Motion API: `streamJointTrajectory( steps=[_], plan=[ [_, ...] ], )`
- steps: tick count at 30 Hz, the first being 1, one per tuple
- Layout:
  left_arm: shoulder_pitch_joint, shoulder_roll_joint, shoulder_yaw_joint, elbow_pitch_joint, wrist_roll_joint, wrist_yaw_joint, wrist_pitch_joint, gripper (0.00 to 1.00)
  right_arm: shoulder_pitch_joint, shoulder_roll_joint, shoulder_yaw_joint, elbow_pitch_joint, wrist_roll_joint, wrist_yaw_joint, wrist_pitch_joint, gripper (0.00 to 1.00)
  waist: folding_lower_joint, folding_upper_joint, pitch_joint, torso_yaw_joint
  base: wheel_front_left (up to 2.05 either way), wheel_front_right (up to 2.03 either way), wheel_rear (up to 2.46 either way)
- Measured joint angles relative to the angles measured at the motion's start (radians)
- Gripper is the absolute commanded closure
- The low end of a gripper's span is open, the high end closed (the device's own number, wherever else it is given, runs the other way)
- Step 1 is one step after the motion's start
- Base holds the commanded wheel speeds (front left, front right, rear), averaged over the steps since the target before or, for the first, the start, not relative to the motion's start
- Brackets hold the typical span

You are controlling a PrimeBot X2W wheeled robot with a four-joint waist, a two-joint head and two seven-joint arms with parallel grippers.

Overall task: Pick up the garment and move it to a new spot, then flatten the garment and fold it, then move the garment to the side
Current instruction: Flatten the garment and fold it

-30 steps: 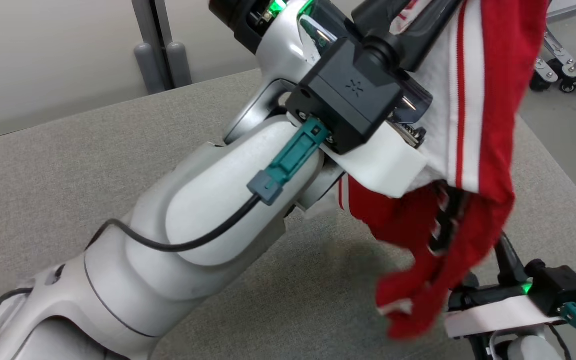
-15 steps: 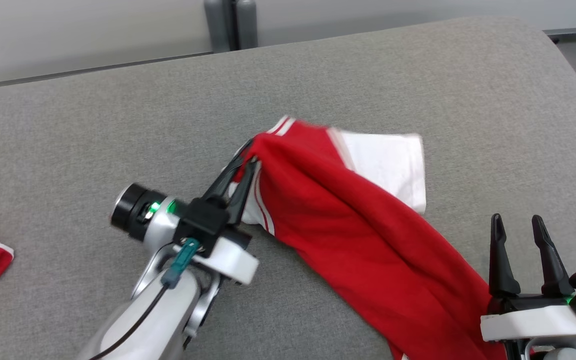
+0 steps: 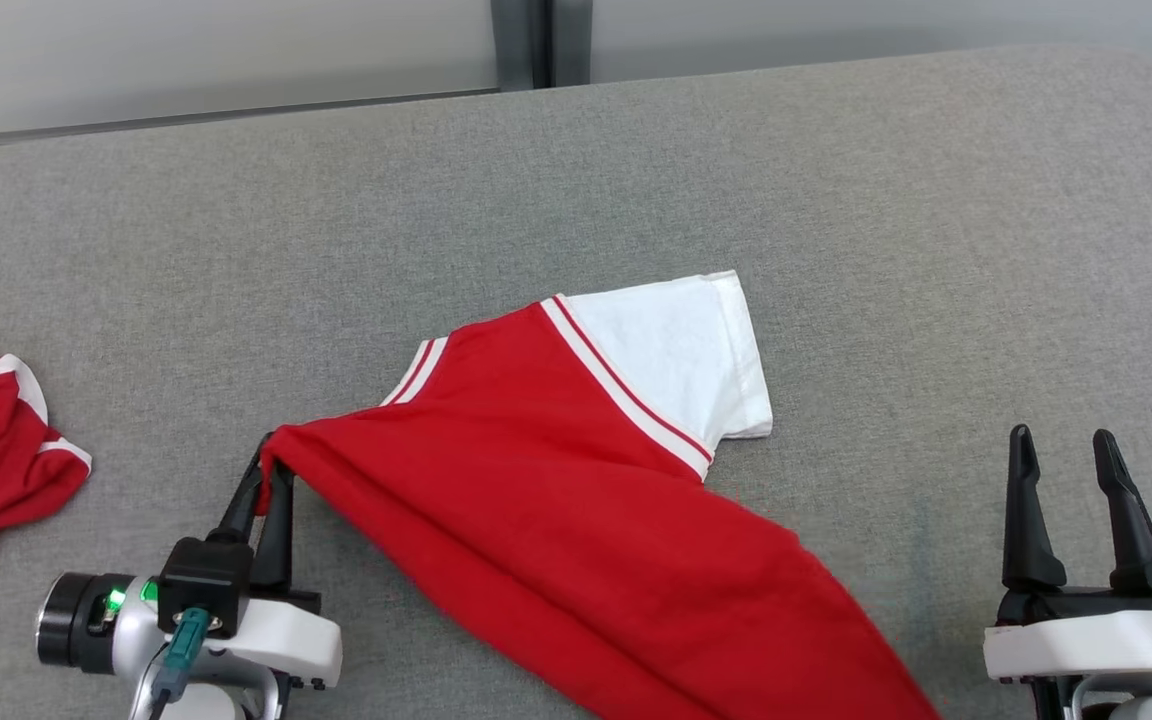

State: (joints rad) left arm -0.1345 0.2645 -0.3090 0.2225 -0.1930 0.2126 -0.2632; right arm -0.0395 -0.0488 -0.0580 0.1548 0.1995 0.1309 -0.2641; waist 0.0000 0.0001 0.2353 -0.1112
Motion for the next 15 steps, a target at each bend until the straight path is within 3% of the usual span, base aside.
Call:
streamJointTrajectory(
  steps=[1,2,3,7,12,15],
  plan=[
    [0.006,-0.002,0.013,-0.001,0.002,0.0,0.0,1.0,0.0,0.0,0.0,0.001,0.0,0.0,0.0,0.0,0.0,0.0,0.002,0.001,0.0,0.0,0.0],
    [0.007,-0.007,0.025,-0.005,0.003,-0.002,0.0,0.37,0.0,0.0,0.0,0.001,0.0,0.0,0.0,0.0,0.0,0.0,0.005,0.002,0.0,0.0,0.0],
    [0.008,-0.017,0.037,-0.012,0.001,-0.011,0.0,0.0,0.0,0.0,0.002,0.001,0.0,0.0,0.0,0.0,0.0,0.0,0.007,0.001,0.0,0.0,0.0],
    [0.028,-0.032,0.085,-0.05,-0.009,-0.028,0.0,0.0,-0.002,0.0,0.0,0.001,0.002,0.0,0.0,0.0,0.0,0.0,0.014,-0.01,0.0,0.0,0.0],
    [0.009,0.025,0.097,-0.156,0.046,-0.046,0.001,0.0,-0.002,0.0,-0.005,0.0,0.006,0.0,0.0,0.0,0.0,0.0,0.014,-0.026,0.0,0.0,0.0],
    [-0.079,0.07,0.07,-0.212,0.063,-0.104,0.062,0.0,-0.002,0.0,-0.004,-0.001,0.007,0.0,0.0,0.0,0.0,0.0,0.018,-0.038,0.0,0.0,0.0]
  ],
)
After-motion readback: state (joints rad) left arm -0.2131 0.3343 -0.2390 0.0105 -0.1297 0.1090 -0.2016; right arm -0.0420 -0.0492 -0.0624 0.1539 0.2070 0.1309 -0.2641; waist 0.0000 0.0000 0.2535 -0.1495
